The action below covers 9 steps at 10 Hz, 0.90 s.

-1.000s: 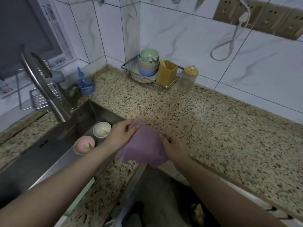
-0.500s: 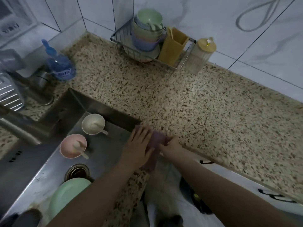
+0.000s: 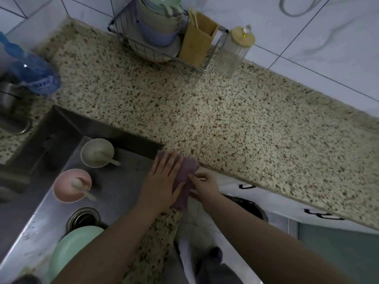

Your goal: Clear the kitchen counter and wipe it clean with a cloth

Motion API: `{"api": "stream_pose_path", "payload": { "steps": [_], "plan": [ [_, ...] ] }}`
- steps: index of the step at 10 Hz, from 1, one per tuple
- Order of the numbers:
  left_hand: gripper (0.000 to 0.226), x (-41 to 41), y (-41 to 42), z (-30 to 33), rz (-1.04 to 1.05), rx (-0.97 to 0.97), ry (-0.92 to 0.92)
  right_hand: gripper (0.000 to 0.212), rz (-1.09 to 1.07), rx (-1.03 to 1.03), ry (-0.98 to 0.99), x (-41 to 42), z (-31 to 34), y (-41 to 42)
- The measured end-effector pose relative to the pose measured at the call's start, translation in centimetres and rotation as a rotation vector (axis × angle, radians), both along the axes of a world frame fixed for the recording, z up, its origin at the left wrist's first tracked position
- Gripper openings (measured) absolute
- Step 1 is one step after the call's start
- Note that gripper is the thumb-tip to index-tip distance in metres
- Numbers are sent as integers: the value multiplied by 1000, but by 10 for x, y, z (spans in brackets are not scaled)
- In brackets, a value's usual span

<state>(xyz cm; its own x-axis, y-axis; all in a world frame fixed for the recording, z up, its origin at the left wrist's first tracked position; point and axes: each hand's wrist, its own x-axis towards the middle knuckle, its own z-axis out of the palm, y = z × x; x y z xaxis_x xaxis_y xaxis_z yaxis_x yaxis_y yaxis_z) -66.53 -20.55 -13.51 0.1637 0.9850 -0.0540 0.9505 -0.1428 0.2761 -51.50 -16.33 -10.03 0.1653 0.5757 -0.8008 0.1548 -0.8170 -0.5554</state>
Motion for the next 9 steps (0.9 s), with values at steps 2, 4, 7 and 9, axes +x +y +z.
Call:
{"api": "stream_pose_path", "payload": {
  "steps": [2,4,7,9],
  "plan": [
    [70,0,5,20,-2,-1,11,8,-134,94,-13,31,21,-2],
    [45,23,20,56,56,106,-89,11,-299,197,83,76,41,6],
    [15,133,38,106,128,-40,-313,17,-352,408,95,202,92,9],
    [23,226,42,141,133,141,-399,4,-317,506,84,314,121,4]
  ]
}}
